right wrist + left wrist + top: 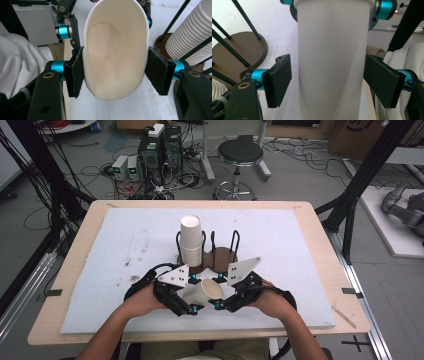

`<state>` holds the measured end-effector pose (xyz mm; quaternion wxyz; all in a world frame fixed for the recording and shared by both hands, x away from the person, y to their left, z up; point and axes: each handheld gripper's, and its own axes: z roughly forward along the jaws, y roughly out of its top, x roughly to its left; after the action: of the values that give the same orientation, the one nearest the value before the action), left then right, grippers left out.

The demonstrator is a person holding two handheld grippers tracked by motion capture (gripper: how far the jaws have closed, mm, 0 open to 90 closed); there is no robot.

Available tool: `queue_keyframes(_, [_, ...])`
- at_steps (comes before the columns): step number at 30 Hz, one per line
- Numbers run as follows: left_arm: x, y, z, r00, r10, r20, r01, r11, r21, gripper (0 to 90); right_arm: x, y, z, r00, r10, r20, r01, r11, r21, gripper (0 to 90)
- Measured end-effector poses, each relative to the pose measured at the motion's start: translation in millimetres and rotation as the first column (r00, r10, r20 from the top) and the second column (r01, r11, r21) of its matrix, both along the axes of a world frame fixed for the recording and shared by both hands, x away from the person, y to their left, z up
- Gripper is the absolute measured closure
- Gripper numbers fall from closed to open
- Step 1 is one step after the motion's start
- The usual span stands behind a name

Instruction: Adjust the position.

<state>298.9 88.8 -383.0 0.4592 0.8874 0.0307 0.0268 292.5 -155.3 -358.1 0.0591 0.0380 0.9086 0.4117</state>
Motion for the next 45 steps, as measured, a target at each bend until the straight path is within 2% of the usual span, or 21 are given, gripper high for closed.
queue_keyframes(12, [-1.8, -6.8, -5.6, 0.9992, -0.037, -0.016, 0.037, 0.9988, 0.033, 33.5, -3.7, 9.5, -6.6, 0.9996, 0.025, 0.013, -0.024, 0.997, -0.077, 37.3])
queue_keyframes(14, [-2.3, -7.7, -6.3, 0.9986, -0.051, -0.012, 0.051, 0.9980, 0.036, 36.4, -3.8, 10.0, -7.1, 0.9995, 0.029, 0.013, -0.028, 0.996, -0.080, 37.3])
queue_keyframes(17, [-2.3, -7.9, -5.5, 0.9990, -0.040, -0.020, 0.041, 0.9989, 0.023, 37.8, -3.5, 9.2, -6.7, 0.9994, 0.031, 0.014, -0.030, 0.997, -0.075, 36.1])
queue_keyframes(19, [-1.7, -6.3, -3.7, 0.9992, -0.034, -0.023, 0.034, 0.9994, -0.001, 37.2, -3.8, 7.7, -5.8, 0.9996, 0.021, 0.017, -0.020, 0.999, -0.049, 33.6])
queue_keyframes(22, [0.7, -1.6, -0.1, 0.9996, -0.015, -0.026, 0.014, 0.9992, -0.039, 36.8, -2.3, 2.7, -3.4, 0.9998, 0.007, 0.017, -0.008, 0.999, 0.033, 28.6])
queue_keyframes(25, [5.1, 6.2, 1.4, 0.9992, 0.019, -0.035, -0.021, 0.9971, -0.073, 36.8, 0.3, -6.5, 2.5, 0.9997, -0.023, 0.010, 0.022, 0.992, 0.121, 24.9])
queue_keyframes(27, [8.5, 12.8, 2.1, 0.9975, 0.052, -0.048, -0.057, 0.9924, -0.109, 36.8, 2.8, -15.1, 7.0, 0.9985, -0.055, 0.008, 0.053, 0.983, 0.177, 23.0])
queue_keyframes(30, [14.0, 24.6, 5.0, 0.9923, 0.106, -0.063, -0.116, 0.9762, -0.183, 36.8, 7.0, -26.0, 10.3, 0.9941, -0.107, 0.018, 0.101, 0.970, 0.222, 23.0])
queue_keyframes(32, [16.2, 32.3, 8.2, 0.9872, 0.140, -0.076, -0.155, 0.9585, -0.239, 36.8, 9.3, -33.5, 11.3, 0.9905, -0.137, 0.012, 0.130, 0.961, 0.244, 22.9])
queue_keyframes(34, [17.8, 40.3, 12.3, 0.9820, 0.167, -0.088, -0.186, 0.9338, -0.306, 36.8, 11.0, -41.3, 11.8, 0.9853, -0.170, 0.014, 0.161, 0.953, 0.257, 22.7])
queue_keyframes(39, [19.6, 55.4, 20.5, 0.9721, 0.219, -0.085, -0.234, 0.8945, -0.381, 36.8, 16.8, -56.5, 12.0, 0.9718, -0.234, 0.026, 0.219, 0.937, 0.272, 22.1])
queue_keyframes(41, [20.3, 61.9, 22.9, 0.9654, 0.247, -0.085, -0.260, 0.8748, -0.409, 36.8, 19.2, -63.3, 11.5, 0.9637, -0.266, 0.021, 0.250, 0.927, 0.281, 22.1])
queue_keyframes(42, [21.0, 65.9, 24.1, 0.9597, 0.268, -0.086, -0.278, 0.8581, -0.432, 36.8, 20.5, -67.3, 11.0, 0.9566, -0.290, 0.025, 0.272, 0.920, 0.282, 22.1])
queue_keyframes(43, [21.4, 68.6, 24.8, 0.9560, 0.280, -0.088, -0.289, 0.8493, -0.442, 36.8, 21.8, -72.2, 10.3, 0.9473, -0.319, 0.026, 0.298, 0.909, 0.292, 21.9])
queue_keyframes(45, [21.9, 75.3, 26.7, 0.9468, 0.309, -0.089, -0.314, 0.8271, -0.466, 36.8, 23.4, -79.2, 9.7, 0.9359, -0.351, 0.023, 0.328, 0.894, 0.306, 21.9])
